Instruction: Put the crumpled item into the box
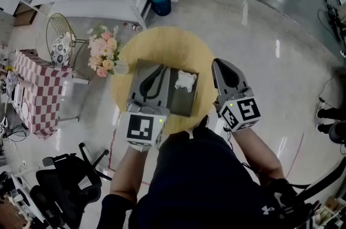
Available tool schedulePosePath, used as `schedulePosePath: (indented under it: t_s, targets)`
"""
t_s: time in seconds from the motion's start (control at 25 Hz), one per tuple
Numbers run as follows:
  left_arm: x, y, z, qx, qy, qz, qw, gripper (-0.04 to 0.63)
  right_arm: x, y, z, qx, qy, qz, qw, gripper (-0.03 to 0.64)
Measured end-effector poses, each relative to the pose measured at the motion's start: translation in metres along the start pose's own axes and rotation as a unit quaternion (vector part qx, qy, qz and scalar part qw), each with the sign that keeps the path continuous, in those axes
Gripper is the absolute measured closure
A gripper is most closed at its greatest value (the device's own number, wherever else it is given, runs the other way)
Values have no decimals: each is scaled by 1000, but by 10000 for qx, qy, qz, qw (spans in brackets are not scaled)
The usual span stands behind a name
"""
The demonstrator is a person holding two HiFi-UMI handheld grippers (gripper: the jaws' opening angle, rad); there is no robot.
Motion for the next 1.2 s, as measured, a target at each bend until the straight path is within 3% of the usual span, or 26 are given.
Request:
schedulePosePath:
  t_s: [0.24, 0.76, 1.2]
  targets:
    - [19, 8, -20, 609, -411, -190, 9971, 577, 10, 11, -22, -11, -175, -160, 9997, 603]
    - [34, 11, -43, 569, -778, -300, 9949, 578, 22, 25, -49, 6, -464, -305, 9985, 603]
    - [25, 13, -46, 532, -804, -247, 9950, 578, 24, 26, -63, 156, -642, -331, 9973, 603]
Point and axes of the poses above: the fingertips, and each gripper's own axes: x backward along the fingers, y to its left, z out of its underside, the point moved 7 cm from there along x, backward along the fingers, and after that the axes turned 2 degrees about -x, right-handed, at the moved point
